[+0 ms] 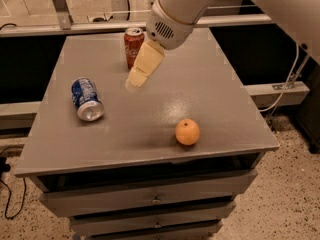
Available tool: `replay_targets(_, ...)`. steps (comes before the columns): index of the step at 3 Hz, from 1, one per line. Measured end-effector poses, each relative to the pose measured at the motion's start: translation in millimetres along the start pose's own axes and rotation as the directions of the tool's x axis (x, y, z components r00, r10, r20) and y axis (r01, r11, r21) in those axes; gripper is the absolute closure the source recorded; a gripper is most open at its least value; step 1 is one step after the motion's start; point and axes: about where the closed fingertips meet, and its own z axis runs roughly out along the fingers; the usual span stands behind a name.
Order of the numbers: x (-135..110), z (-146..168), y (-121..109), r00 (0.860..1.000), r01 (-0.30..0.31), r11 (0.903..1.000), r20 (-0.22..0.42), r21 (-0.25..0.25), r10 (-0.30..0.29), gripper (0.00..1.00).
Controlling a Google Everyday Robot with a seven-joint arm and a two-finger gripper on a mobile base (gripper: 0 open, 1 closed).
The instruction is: Place pepsi can upright
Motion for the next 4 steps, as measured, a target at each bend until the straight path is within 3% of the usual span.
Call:
replay_targets(1, -11, 8, 4, 1.000, -0.019, 0.9998, -0.009, 0.006, 0.019, 0.00)
replay_targets(2, -43, 40, 12, 0.998, -0.061, 0.9981, -0.002, -0.012, 0.061, 0.00)
replay_targets(3, -73, 86, 28, 0.989, -0.147, 0.9882, -0.041, -0.044, 0.145, 0.00)
replay_targets(4, -95, 118, 41, 0.965, -0.249, 0.9675, -0.088, -0.042, 0.245, 0.00)
